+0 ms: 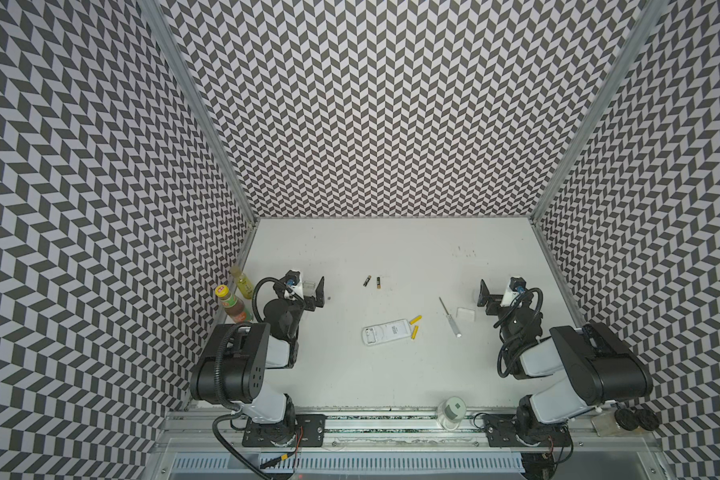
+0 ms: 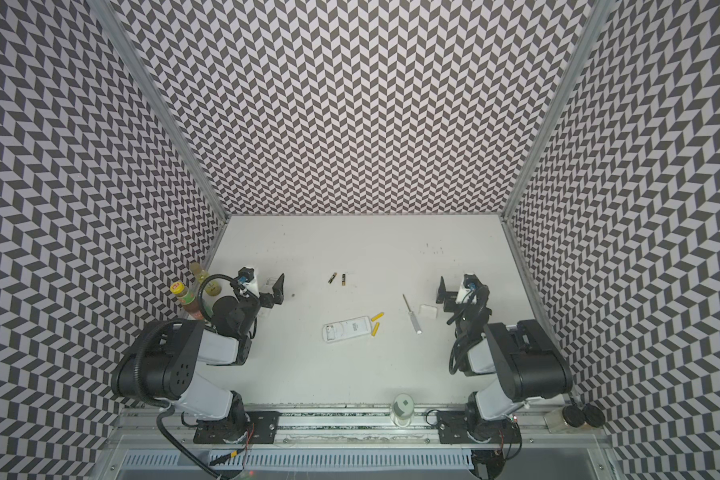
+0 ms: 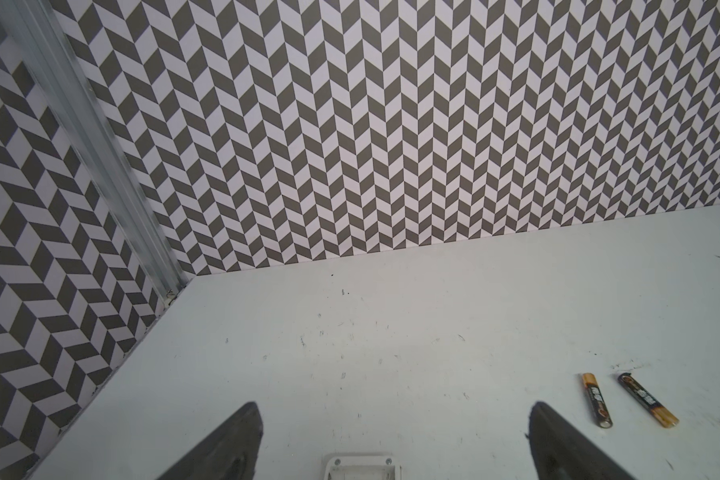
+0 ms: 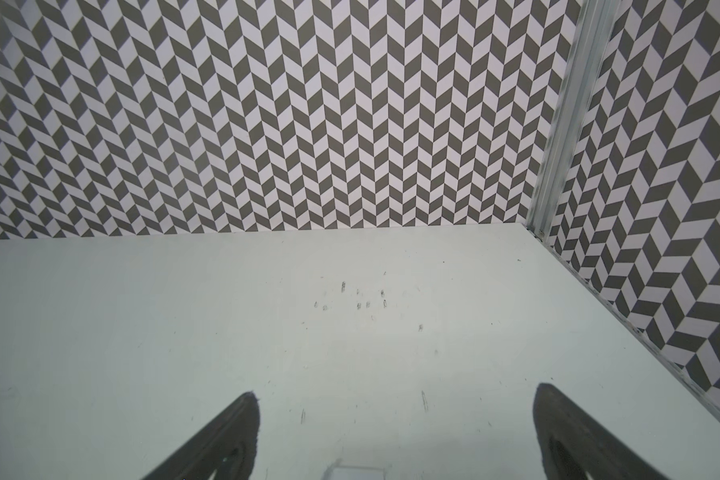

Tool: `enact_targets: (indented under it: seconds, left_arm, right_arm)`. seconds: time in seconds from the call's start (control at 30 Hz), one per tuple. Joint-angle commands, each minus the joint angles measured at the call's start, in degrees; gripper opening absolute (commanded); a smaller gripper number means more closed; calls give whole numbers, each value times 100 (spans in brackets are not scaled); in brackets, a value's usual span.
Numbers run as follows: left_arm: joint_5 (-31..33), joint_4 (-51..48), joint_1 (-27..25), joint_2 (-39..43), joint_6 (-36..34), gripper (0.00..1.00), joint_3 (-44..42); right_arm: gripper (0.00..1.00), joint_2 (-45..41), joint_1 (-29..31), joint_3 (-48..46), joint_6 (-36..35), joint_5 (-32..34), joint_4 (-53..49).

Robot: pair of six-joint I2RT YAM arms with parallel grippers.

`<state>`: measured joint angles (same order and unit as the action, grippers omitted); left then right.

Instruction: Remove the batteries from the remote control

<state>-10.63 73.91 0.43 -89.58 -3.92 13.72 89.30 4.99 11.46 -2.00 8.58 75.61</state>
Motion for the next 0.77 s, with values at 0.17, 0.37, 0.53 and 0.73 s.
enact_targets:
  seconds: [0.17, 0.37, 0.53, 0.73]
  left_arm:
    - [-158, 372, 138, -103, 163, 100, -62]
    - [-167, 320, 142, -84, 158, 100, -47]
    - [-165, 250, 149, -84, 155, 100, -10]
    - [-158, 108, 134, -14, 134, 100, 0]
  right_arm:
    - [100, 69, -135, 224, 201, 65, 144]
    - [100, 74, -131, 209, 199, 63, 176]
    - [99, 76, -130, 198, 192, 56, 199]
    - [100, 31, -122, 71, 157, 15, 351]
